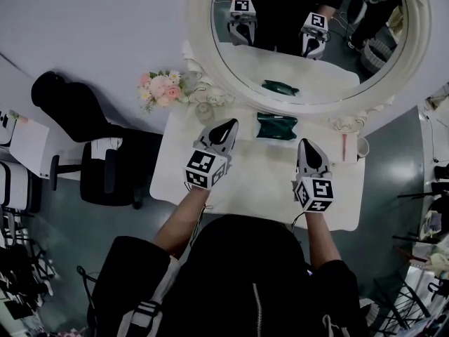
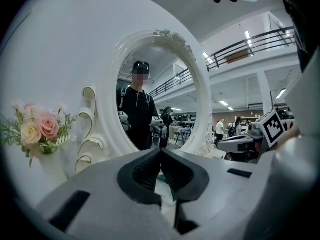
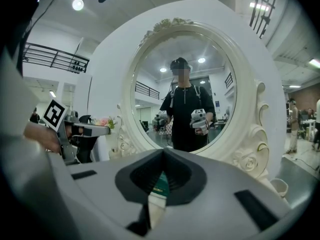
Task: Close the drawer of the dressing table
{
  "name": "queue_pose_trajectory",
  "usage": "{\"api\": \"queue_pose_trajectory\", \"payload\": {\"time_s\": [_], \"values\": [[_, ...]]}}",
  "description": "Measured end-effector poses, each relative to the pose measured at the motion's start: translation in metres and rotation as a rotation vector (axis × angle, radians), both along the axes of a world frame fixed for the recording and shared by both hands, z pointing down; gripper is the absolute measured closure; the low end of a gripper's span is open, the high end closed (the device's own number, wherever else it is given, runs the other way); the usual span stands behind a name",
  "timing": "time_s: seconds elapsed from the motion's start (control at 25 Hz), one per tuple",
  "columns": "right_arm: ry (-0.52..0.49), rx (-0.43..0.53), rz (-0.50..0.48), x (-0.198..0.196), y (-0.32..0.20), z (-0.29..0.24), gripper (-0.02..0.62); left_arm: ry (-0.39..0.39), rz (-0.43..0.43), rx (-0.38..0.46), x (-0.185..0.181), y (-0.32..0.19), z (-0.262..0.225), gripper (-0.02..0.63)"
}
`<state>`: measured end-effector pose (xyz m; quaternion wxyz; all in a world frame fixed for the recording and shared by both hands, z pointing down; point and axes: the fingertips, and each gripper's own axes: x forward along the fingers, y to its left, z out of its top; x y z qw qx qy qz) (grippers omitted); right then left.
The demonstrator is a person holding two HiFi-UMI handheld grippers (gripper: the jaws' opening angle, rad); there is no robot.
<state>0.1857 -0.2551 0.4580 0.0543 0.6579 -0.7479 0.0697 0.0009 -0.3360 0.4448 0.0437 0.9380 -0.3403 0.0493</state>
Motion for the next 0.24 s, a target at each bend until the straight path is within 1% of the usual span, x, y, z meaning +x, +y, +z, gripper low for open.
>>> {"api": "queue_pose_trajectory", "payload": {"time_s": [0.24], "values": [[-0.003,-0.006,0.001,-0.0014,0.0008,0.0019,0.595,-0.004,0.0,-0.002,-0.0021,0.0,0.0024,0.603]]}}
